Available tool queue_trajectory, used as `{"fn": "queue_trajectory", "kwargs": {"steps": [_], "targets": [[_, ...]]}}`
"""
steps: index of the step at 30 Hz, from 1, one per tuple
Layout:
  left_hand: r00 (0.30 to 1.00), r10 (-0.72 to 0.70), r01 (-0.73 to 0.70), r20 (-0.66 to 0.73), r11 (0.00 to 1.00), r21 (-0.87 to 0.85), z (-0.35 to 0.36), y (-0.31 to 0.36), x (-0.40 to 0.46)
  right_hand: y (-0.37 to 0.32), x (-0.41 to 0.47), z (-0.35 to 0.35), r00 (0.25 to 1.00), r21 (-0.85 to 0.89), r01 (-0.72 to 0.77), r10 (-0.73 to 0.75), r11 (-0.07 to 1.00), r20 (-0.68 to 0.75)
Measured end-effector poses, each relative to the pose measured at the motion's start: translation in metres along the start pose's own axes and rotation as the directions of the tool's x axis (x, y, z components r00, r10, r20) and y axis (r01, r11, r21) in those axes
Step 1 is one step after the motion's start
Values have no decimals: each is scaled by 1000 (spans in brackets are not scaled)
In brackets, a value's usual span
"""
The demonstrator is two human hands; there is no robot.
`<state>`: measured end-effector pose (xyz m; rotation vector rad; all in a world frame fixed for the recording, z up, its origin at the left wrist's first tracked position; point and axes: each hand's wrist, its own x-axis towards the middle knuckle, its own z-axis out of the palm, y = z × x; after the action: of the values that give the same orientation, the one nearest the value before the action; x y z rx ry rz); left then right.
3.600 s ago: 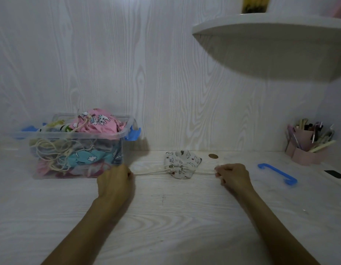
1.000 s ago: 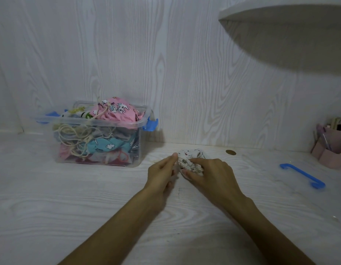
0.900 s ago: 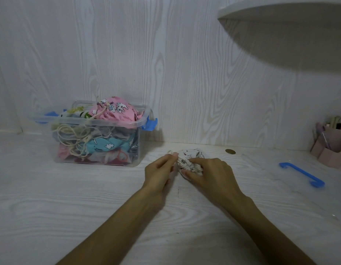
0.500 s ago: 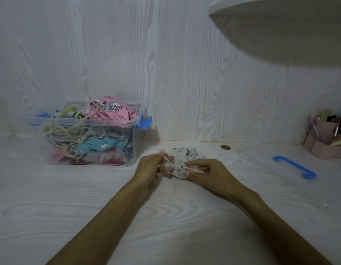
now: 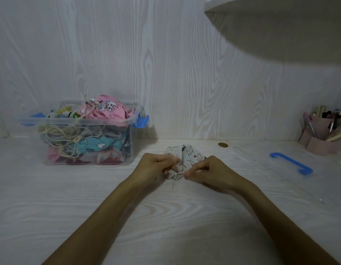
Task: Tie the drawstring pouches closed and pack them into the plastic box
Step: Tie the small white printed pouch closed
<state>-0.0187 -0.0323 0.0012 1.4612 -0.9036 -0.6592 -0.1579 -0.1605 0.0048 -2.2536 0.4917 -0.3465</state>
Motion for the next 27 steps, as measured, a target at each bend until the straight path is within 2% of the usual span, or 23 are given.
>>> {"fn": "queue_trajectory", "kwargs": {"steps": [2,5,8,10,13,15,16,18,20,23,27], "targets": [[997,61,-63,36,997,40,2,-2,-2,-6,-1,-6,1000,-24,18,-18,1000,1],[986,93,-119,141,974,192,2,-12,3,-14,-1,-14,996,1,44,-44,999,-83],[982,71,-141,176,892,429,7,-19,6,-23,-1,-14,985,55,72,-63,996,-160],[971,108,-205,212,829,520,14,-18,4,-30,-3,-10,977,32,109,-101,994,-189],[954,189,-294,233,744,600,24,-16,-1,-44,-4,-3,974,-3,182,-181,983,-137],[959,200,-281,201,763,582,27,-18,-1,-52,-6,-2,980,99,195,-190,976,-60],[961,190,-271,203,803,531,26,-20,0,-52,-4,-2,984,138,169,-160,976,-78],[963,155,-230,219,897,377,24,-22,2,-43,0,-7,970,149,87,-50,985,-237],[963,137,-198,231,944,265,23,-21,2,-29,2,-14,931,80,-52,77,995,-357],[955,149,-207,256,954,217,23,-19,0,-21,-1,-16,942,52,-234,240,971,-234],[951,155,-215,266,954,210,24,-17,-1,-20,1,-13,952,78,-248,258,966,-163]]}}
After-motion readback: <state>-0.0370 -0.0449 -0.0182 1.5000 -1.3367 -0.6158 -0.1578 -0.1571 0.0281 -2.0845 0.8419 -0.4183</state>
